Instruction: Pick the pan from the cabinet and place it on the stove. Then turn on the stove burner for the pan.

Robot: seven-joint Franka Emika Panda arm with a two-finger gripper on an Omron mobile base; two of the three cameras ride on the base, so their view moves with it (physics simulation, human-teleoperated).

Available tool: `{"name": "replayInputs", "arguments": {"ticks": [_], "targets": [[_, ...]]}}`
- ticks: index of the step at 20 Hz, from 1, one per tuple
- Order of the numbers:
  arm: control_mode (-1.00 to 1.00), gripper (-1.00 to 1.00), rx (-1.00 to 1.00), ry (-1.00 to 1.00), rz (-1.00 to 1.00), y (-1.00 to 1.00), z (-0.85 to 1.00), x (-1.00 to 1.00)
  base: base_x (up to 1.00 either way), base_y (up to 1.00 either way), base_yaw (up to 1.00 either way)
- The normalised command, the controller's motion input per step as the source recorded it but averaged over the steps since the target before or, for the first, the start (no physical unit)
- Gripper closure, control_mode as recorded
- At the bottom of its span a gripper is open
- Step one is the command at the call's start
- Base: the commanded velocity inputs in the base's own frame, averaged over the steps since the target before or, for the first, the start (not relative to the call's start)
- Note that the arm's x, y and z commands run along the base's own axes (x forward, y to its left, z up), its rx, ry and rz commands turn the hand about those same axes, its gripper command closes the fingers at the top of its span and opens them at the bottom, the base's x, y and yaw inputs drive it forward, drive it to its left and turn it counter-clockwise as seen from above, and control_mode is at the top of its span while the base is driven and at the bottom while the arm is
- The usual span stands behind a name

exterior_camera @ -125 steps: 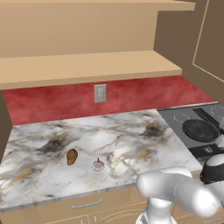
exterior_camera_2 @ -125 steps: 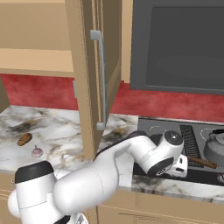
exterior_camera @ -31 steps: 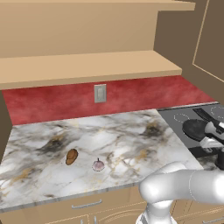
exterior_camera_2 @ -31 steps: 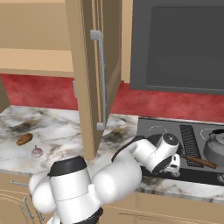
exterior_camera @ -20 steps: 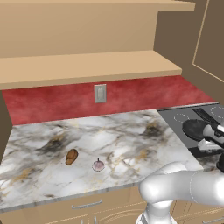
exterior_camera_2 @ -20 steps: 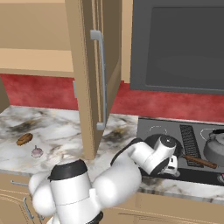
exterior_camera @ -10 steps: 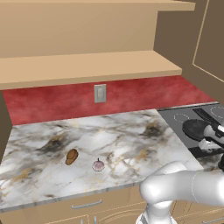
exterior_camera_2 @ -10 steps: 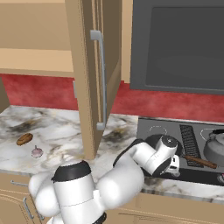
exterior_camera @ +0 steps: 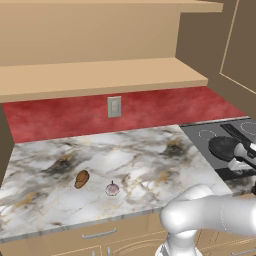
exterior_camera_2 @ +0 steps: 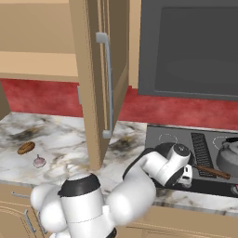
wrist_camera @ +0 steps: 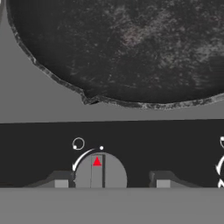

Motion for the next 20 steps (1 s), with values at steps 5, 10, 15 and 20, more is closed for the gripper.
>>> {"name": "replayInputs", "arguments": {"ticks": [5, 10, 15, 20], "targets": [[-1.0, 1.0, 0.0, 0.0, 0.0, 0.12, -0.08, -0.03, 0.0, 0.0, 0.0], [-1.0, 1.0, 0.0, 0.0, 0.0, 0.13, -0.03, -0.09, 0.0, 0.0, 0.0], [-1.0, 1.0, 0.0, -0.04, 0.05, 0.04, -0.13, -0.04, 0.0, 0.0, 0.0], [-1.0, 1.0, -0.03, -0.08, 0.14, 0.0, -0.16, -0.12, 0.0, 0.0, 0.0]]}}
